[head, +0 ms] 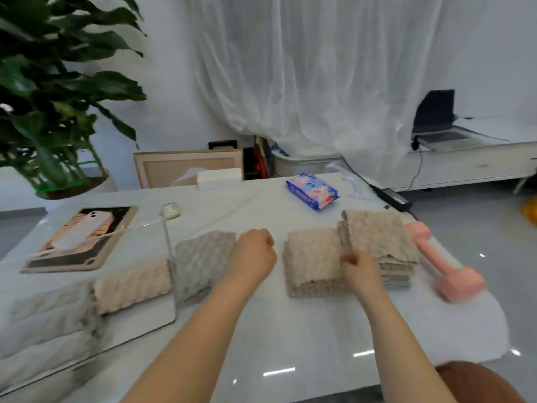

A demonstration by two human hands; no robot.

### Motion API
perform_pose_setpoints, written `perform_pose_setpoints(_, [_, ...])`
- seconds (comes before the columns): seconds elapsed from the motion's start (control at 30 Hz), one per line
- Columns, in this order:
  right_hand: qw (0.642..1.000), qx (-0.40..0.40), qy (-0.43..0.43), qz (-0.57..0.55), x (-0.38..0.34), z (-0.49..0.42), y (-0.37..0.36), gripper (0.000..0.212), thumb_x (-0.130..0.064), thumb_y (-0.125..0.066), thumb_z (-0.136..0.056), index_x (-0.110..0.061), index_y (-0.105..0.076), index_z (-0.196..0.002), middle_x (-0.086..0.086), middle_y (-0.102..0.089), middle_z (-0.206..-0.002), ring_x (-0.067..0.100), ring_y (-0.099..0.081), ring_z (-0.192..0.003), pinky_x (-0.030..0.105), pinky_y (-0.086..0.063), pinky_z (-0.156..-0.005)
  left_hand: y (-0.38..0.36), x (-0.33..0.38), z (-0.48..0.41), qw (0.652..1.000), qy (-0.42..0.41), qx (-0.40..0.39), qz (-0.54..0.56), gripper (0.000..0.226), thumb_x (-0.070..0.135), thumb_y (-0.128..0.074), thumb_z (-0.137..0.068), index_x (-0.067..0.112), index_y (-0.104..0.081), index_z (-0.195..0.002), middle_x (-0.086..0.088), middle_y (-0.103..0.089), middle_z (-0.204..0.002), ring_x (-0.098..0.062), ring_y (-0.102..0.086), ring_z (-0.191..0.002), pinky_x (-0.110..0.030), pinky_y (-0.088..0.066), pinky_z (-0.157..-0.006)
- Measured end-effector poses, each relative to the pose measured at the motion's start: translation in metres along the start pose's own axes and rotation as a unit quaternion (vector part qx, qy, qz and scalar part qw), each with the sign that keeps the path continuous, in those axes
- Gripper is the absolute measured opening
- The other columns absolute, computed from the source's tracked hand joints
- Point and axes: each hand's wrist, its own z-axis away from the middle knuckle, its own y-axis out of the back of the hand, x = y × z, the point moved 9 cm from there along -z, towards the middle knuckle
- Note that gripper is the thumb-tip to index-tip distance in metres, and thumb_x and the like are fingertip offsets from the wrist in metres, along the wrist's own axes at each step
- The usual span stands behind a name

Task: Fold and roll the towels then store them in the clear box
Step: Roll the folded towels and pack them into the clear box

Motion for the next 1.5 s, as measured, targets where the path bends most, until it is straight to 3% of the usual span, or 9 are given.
perform_pose_setpoints(0.13, [0.991,-0.082,0.092,0.059,0.021,0.008,-0.020,0.032,0.004,-0.056,-0.083,0.000,-0.064,-0.114,0.017,-0.061,-0.111,0.028,-0.057,-0.107,0.024,-0.039,-0.085,-0.102,0.014,-0.001,0.987,0.084,-0.122,0.052,0.041,0.021,-0.048,-0.091,0.003,-0.053,-0.127,-0.019,-0.062,-0.117,-0.033,-0.057,-0.110,-0.033,-0.044,-0.088])
perform_pose_setpoints(0.4, [0.981,-0.118,0.141,0.067,0.031,0.007,-0.033,0.045,0.003,-0.049,-0.084,-0.009,-0.058,-0.127,0.006,-0.046,-0.121,0.023,-0.044,-0.115,0.018,-0.033,-0.093,-0.131,0.016,-0.006,0.952,0.159,-0.033,0.259,0.035,0.016,-0.076,-0.074,0.016,-0.049,-0.096,-0.004,-0.054,-0.098,-0.018,-0.055,-0.086,-0.028,-0.045,-0.074])
perform_pose_setpoints(0.57, [0.986,-0.111,0.125,0.003,0.026,0.004,-0.025,0.039,0.003,-0.049,-0.086,-0.009,-0.064,-0.120,0.000,-0.044,-0.110,0.015,-0.046,-0.105,0.014,-0.031,-0.084,-0.151,0.028,0.006,0.774,0.260,-0.127,0.564,0.061,-0.001,-0.077,-0.068,0.004,-0.049,-0.122,-0.015,-0.066,-0.114,-0.029,-0.067,-0.099,-0.045,-0.057,-0.081])
perform_pose_setpoints(0.77, [0.980,-0.037,0.075,-0.178,0.018,0.009,0.004,0.031,0.010,-0.049,-0.080,-0.015,-0.066,-0.076,0.003,-0.054,-0.092,0.015,-0.053,-0.087,0.021,-0.037,-0.074,-0.100,0.032,0.022,0.843,0.165,-0.106,0.501,0.033,-0.008,-0.056,-0.077,0.010,-0.068,-0.101,-0.010,-0.072,-0.098,-0.026,-0.068,-0.090,-0.034,-0.054,-0.073])
perform_pose_setpoints(0.97, [0.846,-0.222,0.077,-0.479,-0.029,0.033,-0.016,0.049,-0.006,-0.058,-0.071,-0.008,-0.052,-0.120,0.008,-0.063,-0.115,0.021,-0.058,-0.109,0.034,-0.043,-0.089,-0.025,0.014,0.040,0.884,0.085,-0.103,0.448,0.038,0.006,-0.061,-0.058,0.007,-0.069,-0.096,-0.009,-0.074,-0.091,-0.026,-0.069,-0.088,-0.040,-0.055,-0.078])
perform_pose_setpoints(1.1, [0.780,-0.379,0.110,-0.485,-0.074,0.060,-0.017,0.068,-0.009,-0.056,-0.065,-0.012,-0.051,-0.132,0.015,-0.060,-0.123,0.027,-0.057,-0.109,0.038,-0.043,-0.085,0.015,0.002,0.055,0.922,0.047,-0.132,0.361,0.033,-0.011,-0.056,-0.079,0.019,-0.067,-0.088,0.011,-0.073,-0.074,-0.006,-0.069,-0.074,-0.021,-0.056,-0.062])
perform_pose_setpoints(1.27, [0.853,-0.447,0.151,-0.224,-0.106,0.086,-0.039,0.057,-0.023,-0.076,-0.071,-0.016,-0.057,-0.125,0.014,-0.066,-0.112,0.029,-0.064,-0.102,0.040,-0.049,-0.090,0.056,-0.023,0.070,0.945,0.045,-0.172,0.276,0.027,0.004,-0.064,-0.081,0.023,-0.066,-0.100,0.003,-0.070,-0.096,-0.010,-0.067,-0.086,-0.023,-0.052,-0.068])
perform_pose_setpoints(1.4, [0.869,-0.376,0.134,-0.291,-0.136,0.097,-0.049,0.027,-0.003,-0.071,-0.077,-0.010,-0.068,-0.104,0.009,-0.073,-0.097,0.020,-0.069,-0.083,0.029,-0.055,-0.072,0.085,-0.048,0.080,0.836,0.119,-0.064,0.532,0.024,0.035,-0.060,-0.088,0.018,-0.068,-0.104,-0.004,-0.072,-0.102,-0.014,-0.070,-0.086,-0.029,-0.054,-0.071])
perform_pose_setpoints(1.5, [0.847,-0.353,0.088,-0.386,-0.149,0.103,-0.059,0.027,0.003,-0.058,-0.087,-0.012,-0.064,-0.108,0.014,-0.071,-0.105,0.028,-0.067,-0.094,0.042,-0.053,-0.085,0.083,-0.062,0.092,0.781,0.141,-0.060,0.606,0.048,0.057,-0.054,-0.081,0.024,-0.064,-0.115,0.001,-0.071,-0.112,-0.017,-0.066,-0.104,-0.038,-0.049,-0.090])
